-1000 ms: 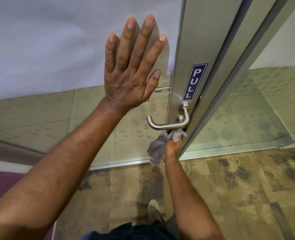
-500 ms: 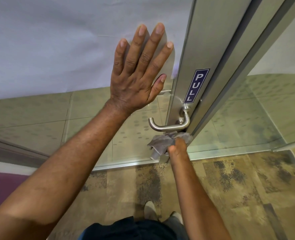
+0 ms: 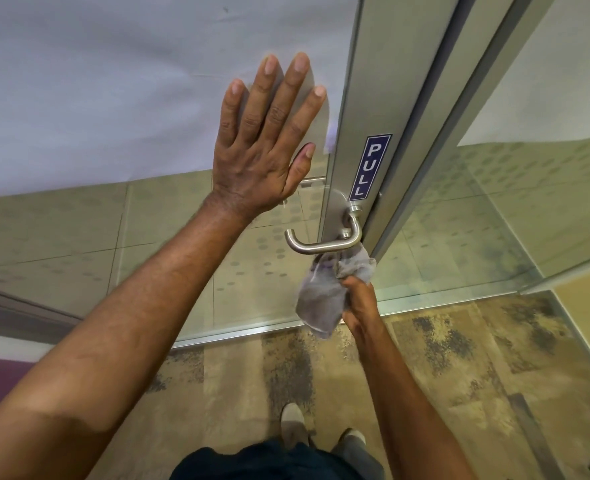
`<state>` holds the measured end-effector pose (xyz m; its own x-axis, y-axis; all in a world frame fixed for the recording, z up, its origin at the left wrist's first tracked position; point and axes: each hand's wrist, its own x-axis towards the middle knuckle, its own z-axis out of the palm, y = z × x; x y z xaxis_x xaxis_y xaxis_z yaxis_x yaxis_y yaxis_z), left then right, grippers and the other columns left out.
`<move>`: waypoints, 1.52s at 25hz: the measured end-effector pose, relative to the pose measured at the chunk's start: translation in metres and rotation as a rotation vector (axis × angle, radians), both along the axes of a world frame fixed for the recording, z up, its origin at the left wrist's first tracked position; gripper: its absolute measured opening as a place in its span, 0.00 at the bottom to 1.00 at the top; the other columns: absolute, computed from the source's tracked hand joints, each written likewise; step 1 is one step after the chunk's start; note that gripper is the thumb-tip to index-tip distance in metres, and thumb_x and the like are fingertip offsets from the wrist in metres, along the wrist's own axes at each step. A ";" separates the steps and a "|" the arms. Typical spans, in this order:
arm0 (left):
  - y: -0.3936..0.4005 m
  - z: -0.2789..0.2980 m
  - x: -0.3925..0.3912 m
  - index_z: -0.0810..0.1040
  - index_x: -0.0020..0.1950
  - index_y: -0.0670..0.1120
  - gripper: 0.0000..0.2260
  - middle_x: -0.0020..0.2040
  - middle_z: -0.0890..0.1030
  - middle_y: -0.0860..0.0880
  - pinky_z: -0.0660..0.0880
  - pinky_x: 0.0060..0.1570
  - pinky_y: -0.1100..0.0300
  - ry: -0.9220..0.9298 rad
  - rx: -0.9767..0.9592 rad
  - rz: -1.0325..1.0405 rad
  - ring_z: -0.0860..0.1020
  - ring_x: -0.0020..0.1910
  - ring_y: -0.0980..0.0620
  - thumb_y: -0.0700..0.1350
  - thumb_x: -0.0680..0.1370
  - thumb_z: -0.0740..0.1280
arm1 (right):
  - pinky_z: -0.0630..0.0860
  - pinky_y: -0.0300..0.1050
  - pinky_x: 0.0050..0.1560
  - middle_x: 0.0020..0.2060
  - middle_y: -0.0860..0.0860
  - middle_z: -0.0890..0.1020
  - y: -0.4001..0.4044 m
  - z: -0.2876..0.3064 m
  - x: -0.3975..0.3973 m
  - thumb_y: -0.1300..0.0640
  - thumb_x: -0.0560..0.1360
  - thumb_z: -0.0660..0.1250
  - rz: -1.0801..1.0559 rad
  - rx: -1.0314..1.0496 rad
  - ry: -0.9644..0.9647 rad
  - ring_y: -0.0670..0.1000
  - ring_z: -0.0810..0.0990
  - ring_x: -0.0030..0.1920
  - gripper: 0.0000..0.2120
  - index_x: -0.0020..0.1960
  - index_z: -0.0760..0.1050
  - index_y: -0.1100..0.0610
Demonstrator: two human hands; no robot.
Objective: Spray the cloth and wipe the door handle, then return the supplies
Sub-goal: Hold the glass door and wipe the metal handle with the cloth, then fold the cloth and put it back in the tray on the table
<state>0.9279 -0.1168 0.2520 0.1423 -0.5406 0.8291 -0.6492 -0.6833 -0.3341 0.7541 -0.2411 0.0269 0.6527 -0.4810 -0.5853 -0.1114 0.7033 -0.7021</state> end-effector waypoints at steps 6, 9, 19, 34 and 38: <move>0.004 0.004 -0.003 0.65 0.80 0.46 0.26 0.78 0.68 0.40 0.45 0.80 0.45 0.077 0.044 -0.024 0.61 0.77 0.38 0.52 0.83 0.57 | 0.83 0.52 0.55 0.48 0.55 0.88 -0.006 0.027 -0.056 0.64 0.69 0.71 0.038 -0.072 0.053 0.60 0.84 0.57 0.18 0.59 0.81 0.60; 0.007 0.010 -0.013 0.63 0.81 0.46 0.25 0.79 0.66 0.39 0.46 0.80 0.43 0.150 0.046 -0.070 0.60 0.78 0.36 0.52 0.84 0.57 | 0.81 0.54 0.60 0.55 0.59 0.87 -0.001 0.046 -0.078 0.62 0.71 0.74 0.057 -0.084 -0.012 0.60 0.85 0.58 0.19 0.62 0.81 0.60; 0.019 -0.033 -0.160 0.71 0.75 0.45 0.21 0.79 0.66 0.45 0.56 0.79 0.47 0.881 -0.262 -0.369 0.58 0.81 0.44 0.50 0.83 0.59 | 0.80 0.55 0.60 0.57 0.60 0.86 0.009 0.104 -0.156 0.58 0.78 0.72 -0.055 -0.138 -0.082 0.59 0.86 0.58 0.13 0.62 0.81 0.59; 0.024 -0.038 -0.323 0.78 0.68 0.42 0.18 0.64 0.83 0.48 0.79 0.61 0.58 2.116 -0.768 -0.880 0.81 0.63 0.49 0.43 0.79 0.70 | 0.75 0.57 0.68 0.63 0.60 0.84 0.022 0.183 -0.279 0.56 0.81 0.68 0.065 -0.340 -0.266 0.62 0.82 0.65 0.17 0.68 0.78 0.59; 0.022 -0.024 -0.337 0.81 0.60 0.42 0.12 0.54 0.86 0.42 0.80 0.52 0.59 2.264 -0.824 -0.927 0.84 0.54 0.47 0.43 0.78 0.67 | 0.80 0.53 0.63 0.60 0.59 0.86 0.013 0.190 -0.304 0.58 0.76 0.71 0.072 -0.379 -0.244 0.60 0.84 0.62 0.18 0.65 0.78 0.61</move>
<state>0.5914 -0.0951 0.2276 0.6443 -0.7528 -0.1351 0.4246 0.2051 0.8818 0.4505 -0.2282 0.2167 0.7895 -0.5797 -0.2014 0.0499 0.3878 -0.9204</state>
